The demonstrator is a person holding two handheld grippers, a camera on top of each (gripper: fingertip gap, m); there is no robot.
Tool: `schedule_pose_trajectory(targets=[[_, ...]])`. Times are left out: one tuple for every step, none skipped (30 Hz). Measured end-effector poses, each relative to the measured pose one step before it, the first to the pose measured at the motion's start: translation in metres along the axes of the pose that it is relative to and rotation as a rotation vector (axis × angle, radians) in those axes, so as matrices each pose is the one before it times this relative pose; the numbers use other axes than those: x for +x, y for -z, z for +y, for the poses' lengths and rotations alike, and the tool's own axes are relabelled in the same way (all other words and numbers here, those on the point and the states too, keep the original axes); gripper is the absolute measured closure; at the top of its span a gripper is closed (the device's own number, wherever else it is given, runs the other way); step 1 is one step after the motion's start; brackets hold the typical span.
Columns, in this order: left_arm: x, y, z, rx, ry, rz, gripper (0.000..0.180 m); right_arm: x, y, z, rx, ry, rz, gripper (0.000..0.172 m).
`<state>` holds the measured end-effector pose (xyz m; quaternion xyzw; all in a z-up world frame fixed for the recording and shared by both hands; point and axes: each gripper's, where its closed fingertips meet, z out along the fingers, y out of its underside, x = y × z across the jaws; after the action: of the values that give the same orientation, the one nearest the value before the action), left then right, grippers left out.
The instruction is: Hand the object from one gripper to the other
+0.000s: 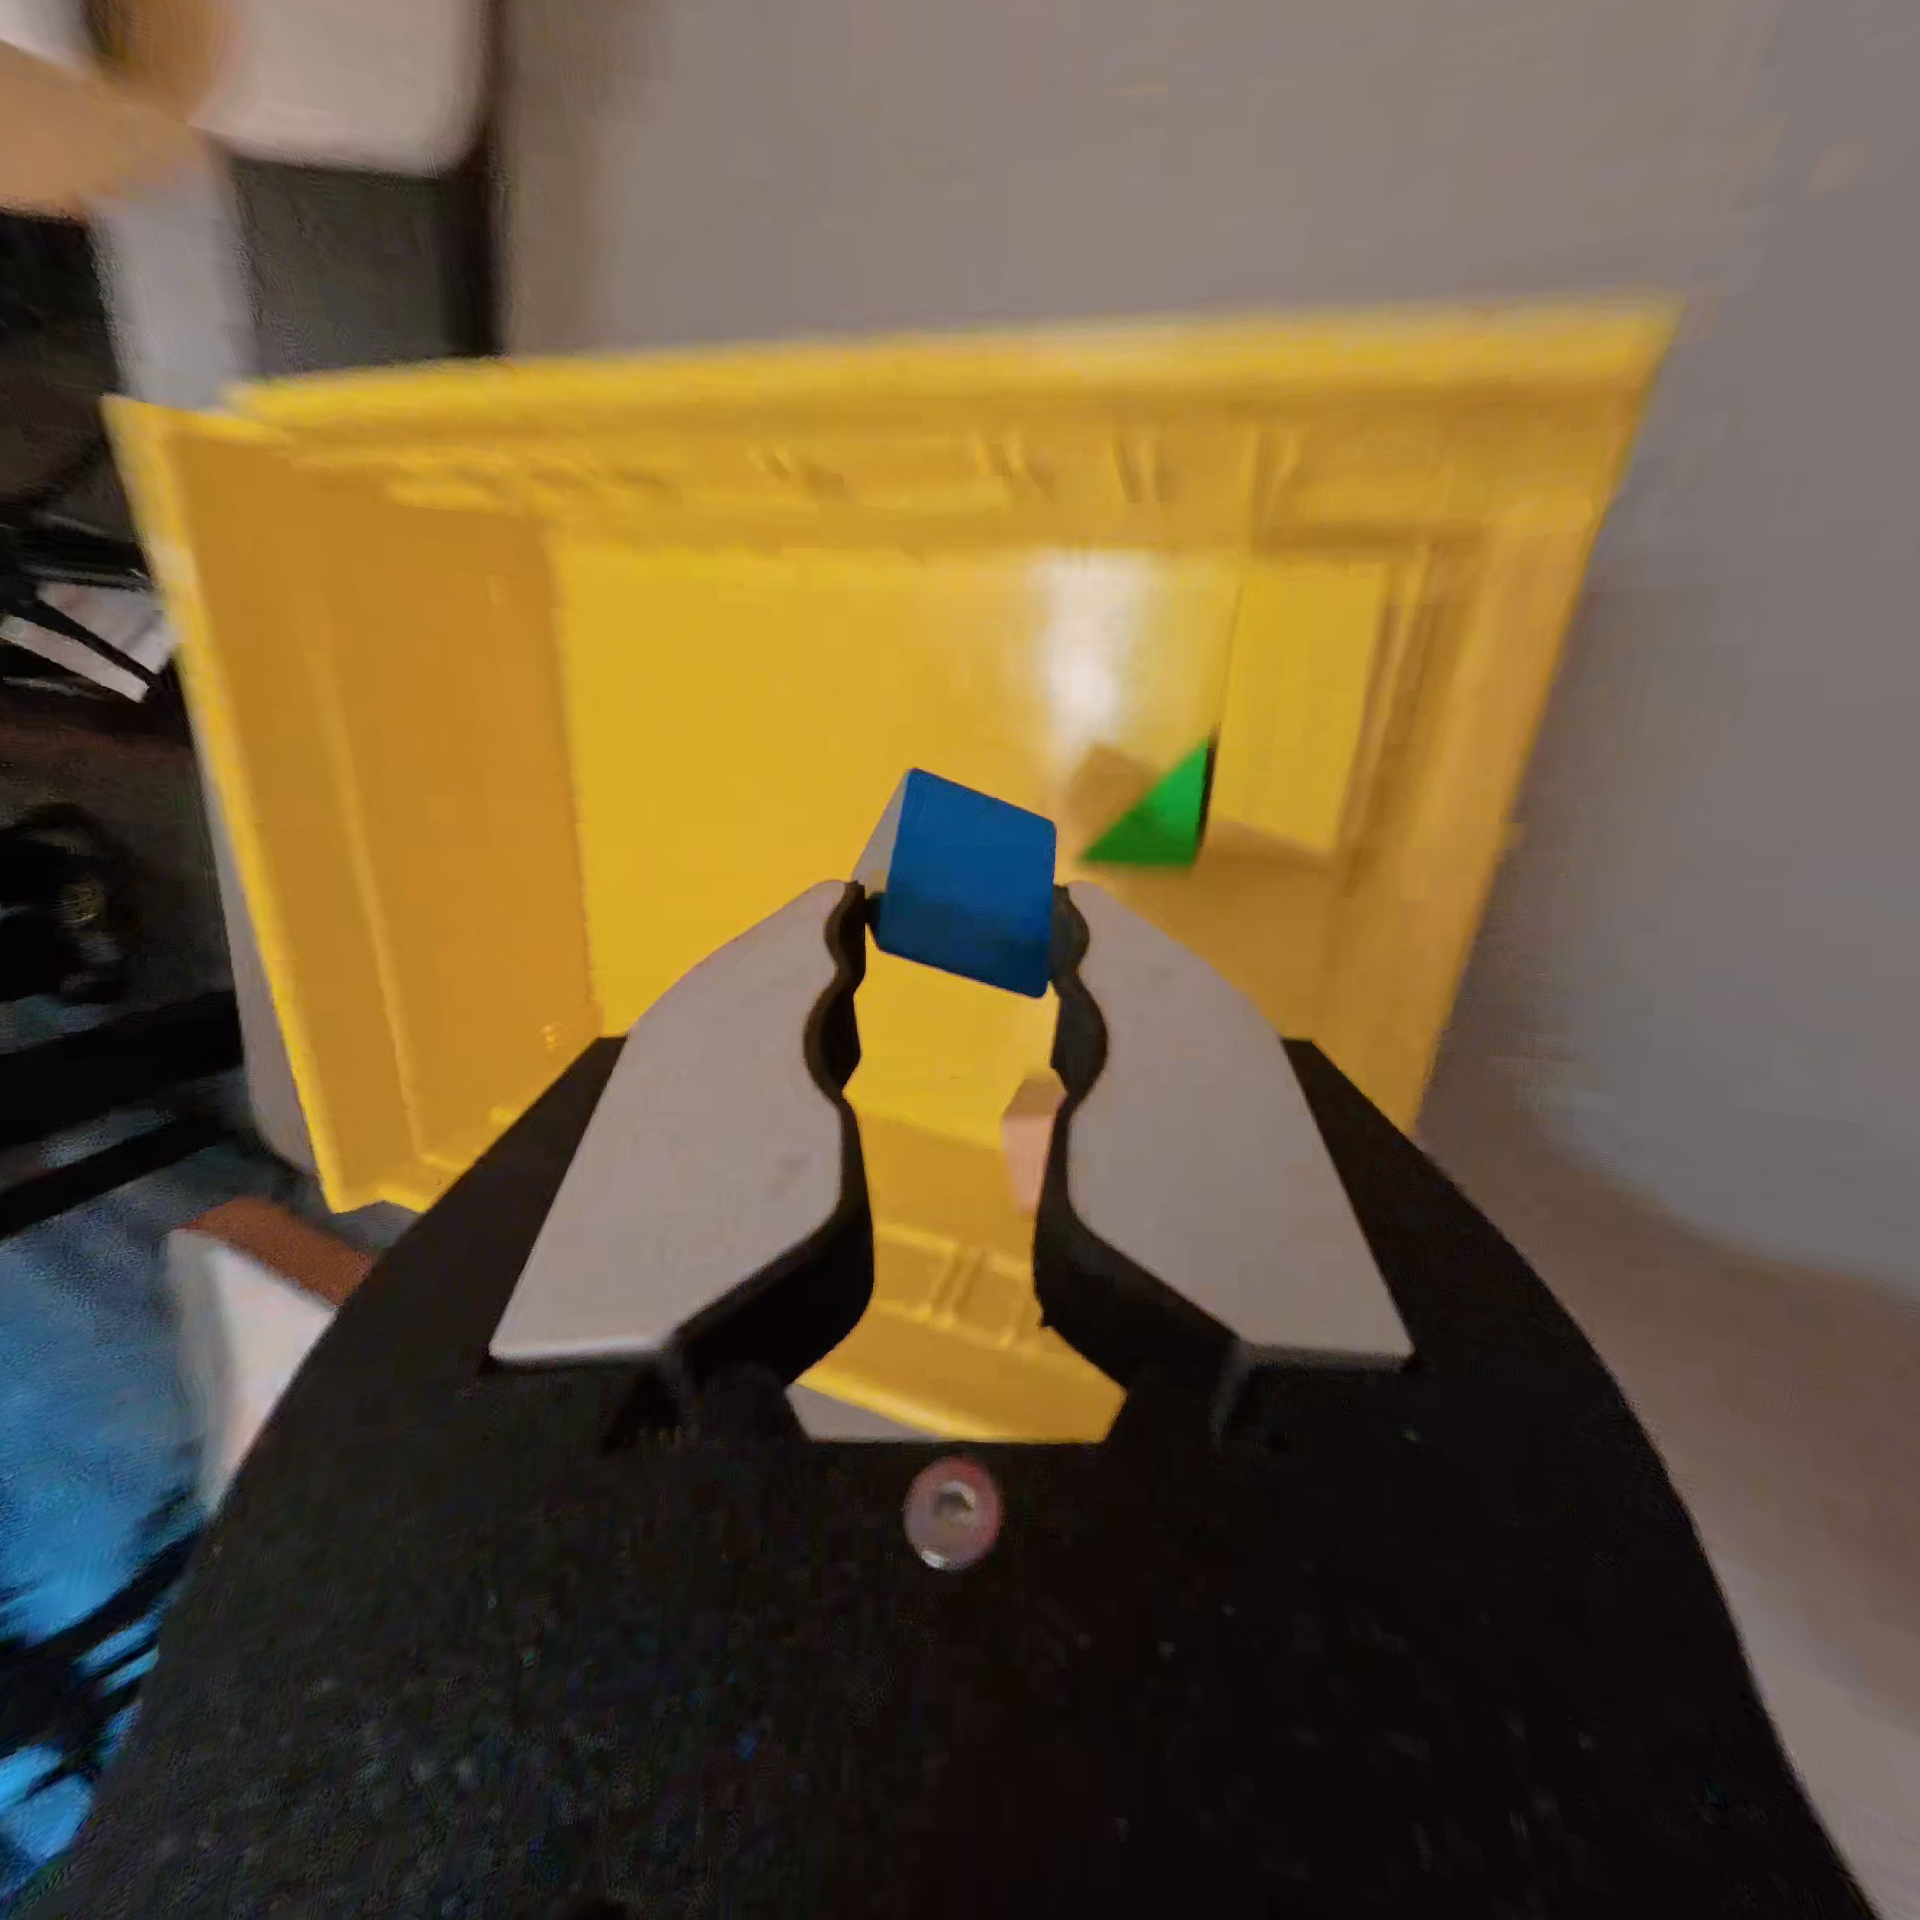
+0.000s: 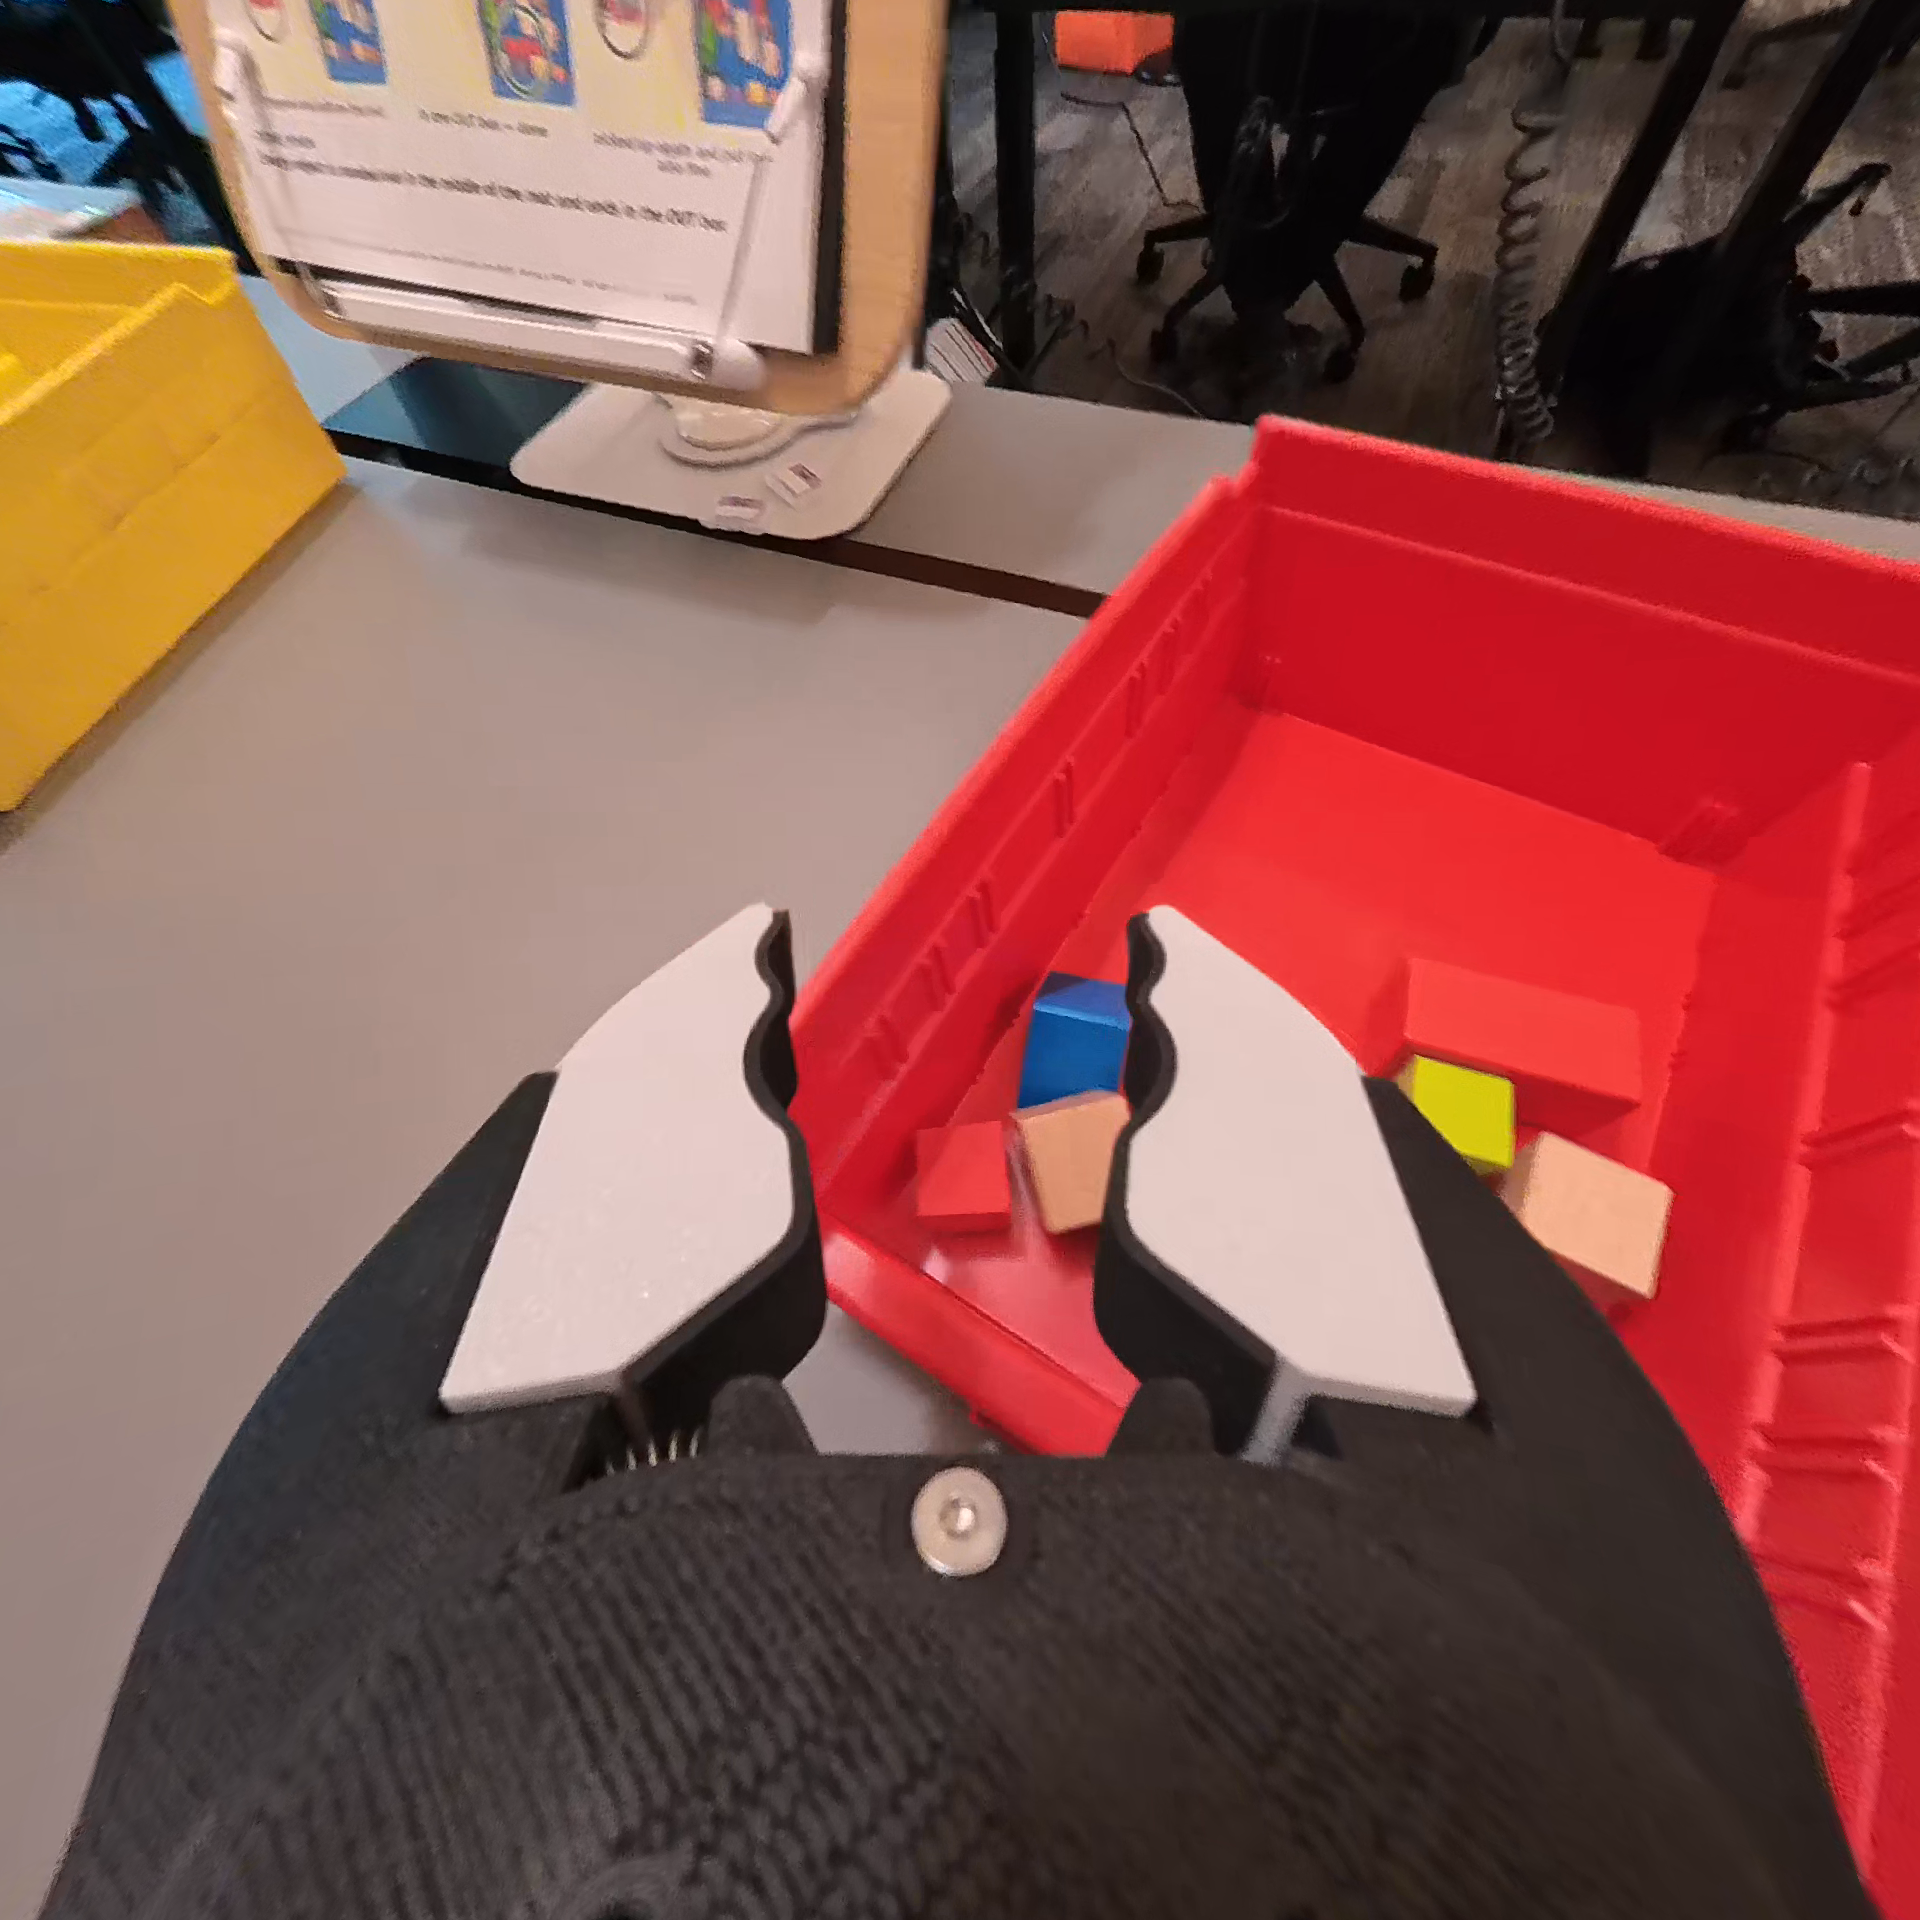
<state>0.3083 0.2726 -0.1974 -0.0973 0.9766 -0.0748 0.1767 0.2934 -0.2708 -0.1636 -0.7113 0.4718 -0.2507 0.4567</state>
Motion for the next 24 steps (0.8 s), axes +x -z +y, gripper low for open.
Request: schedule_pose_trajectory(targets=[[-0.00053, 0.01560, -0.01549, 0.1247, 0.0931, -0.0162, 0.147, -0.00845, -0.00115, -0.00448, 0.0183, 0.0090, -0.0292, 0.110], [0.00283, 0.01476, -0.01787, 0.1273, 0.0837, -0.0079, 0.147, -0.01053, -0.00191, -0.00499, 0.0199, 0.0107, -0.0379, 0.110], [0.00693, 0.01332, -0.01957, 0.1277, 0.0692, 0.0014, 0.147, -0.01232, -0.00269, -0.00530, 0.0211, 0.0118, -0.0449, 0.109], [0.00993, 0.01122, -0.02059, 0.1291, 0.0607, 0.0053, 0.147, -0.01405, -0.00336, -0.00552, 0.0221, 0.0098, -0.0519, 0.108], [0.01325, 0.00859, -0.02042, 0.1268, 0.0532, 0.0173, 0.147, -0.01527, -0.00386, -0.00586, 0.0234, 0.0081, -0.0568, 0.107], [0.01517, 0.00593, -0.01894, 0.1174, 0.0488, 0.0229, 0.147, -0.01637, -0.00435, -0.00634, 0.0267, 0.0070, -0.0605, 0.106], [0.01697, 0.00317, -0.01753, 0.1108, 0.0463, 0.0296, 0.147, -0.01745, -0.00474, -0.00668, 0.0290, 0.0026, -0.0647, 0.104], [0.01867, 0.00070, -0.01520, 0.1022, 0.0385, 0.0395, 0.147, -0.01929, -0.00508, -0.00710, 0.0322, 0.0006, -0.0736, 0.101], [0.01780, -0.00187, -0.01222, 0.0907, 0.0331, 0.0358, 0.147, -0.02015, -0.00550, -0.00771, 0.0374, 0.0009, -0.0772, 0.101], [0.01680, -0.00429, -0.00946, 0.0823, 0.0359, 0.0366, 0.147, -0.01990, -0.00618, -0.00787, 0.0413, 0.0018, -0.0725, 0.101], [0.01703, -0.00661, -0.00636, 0.0695, 0.0411, 0.0482, 0.148, -0.02047, -0.00686, -0.00727, 0.0404, 0.0098, -0.0761, 0.101], [0.01583, -0.00835, -0.00366, 0.0599, 0.0408, 0.0482, 0.147, -0.01980, -0.00748, -0.00669, 0.0403, 0.0185, -0.0737, 0.101], [0.01484, -0.00954, -0.00167, 0.0535, 0.0353, 0.0483, 0.148, -0.01821, -0.00783, -0.00566, 0.0391, 0.0246, -0.0676, 0.101], [0.01438, -0.00998, 0.00018, 0.0452, 0.0326, 0.0524, 0.148, -0.01675, -0.00765, -0.00432, 0.0351, 0.0293, -0.0642, 0.103], [0.01299, -0.01013, 0.00104, 0.0420, 0.0236, 0.0484, 0.148, -0.01478, -0.00718, -0.00269, 0.0267, 0.0294, -0.0611, 0.104], [0.01147, -0.01006, 0.00327, 0.0304, 0.0112, 0.0445, 0.148, -0.01165, -0.00611, -0.00185, 0.0204, 0.0197, -0.0470, 0.106], [0.00856, -0.00931, 0.00593, 0.0103, 0.0118, 0.0344, 0.148, -0.00976, -0.00500, -0.00212, 0.0202, 0.0149, -0.0390, 0.106], [0.00544, -0.00850, 0.00663, 0.0000, 0.0129, 0.0222, 0.148, -0.00904, -0.00378, -0.00213, 0.0194, 0.0194, -0.0385, 0.106], [0.00439, -0.00754, 0.00665, -0.0035, 0.0112, 0.0220, 0.148, -0.00624, -0.00252, -0.00185, 0.0129, 0.0167, -0.0226, 0.106], [0.00303, -0.00669, 0.00632, -0.0037, 0.0137, 0.0181, 0.148, -0.00506, -0.00193, -0.00159, 0.0069, 0.0114, -0.0151, 0.105], [0.00128, -0.00584, 0.00558, -0.0029, 0.0141, 0.0105, 0.148, -0.00667, -0.00164, -0.00132, 0.0031, 0.0125, -0.0292, 0.105], [0.00159, -0.00527, 0.00533, -0.0058, 0.0162, 0.0175, 0.148, -0.00623, -0.00108, -0.00050, -0.0037, 0.0138, -0.0294, 0.108], [0.00174, -0.00469, 0.00439, -0.0075, 0.0205, 0.0204, 0.148, -0.00274, -0.00094, 0.00044, -0.0100, 0.0121, -0.0089, 0.110], [0.00050, -0.00422, 0.00323, -0.0055, 0.0154, 0.0109, 0.148, -0.00149, -0.00058, 0.00104, -0.0132, 0.0122, -0.0048, 0.110]])
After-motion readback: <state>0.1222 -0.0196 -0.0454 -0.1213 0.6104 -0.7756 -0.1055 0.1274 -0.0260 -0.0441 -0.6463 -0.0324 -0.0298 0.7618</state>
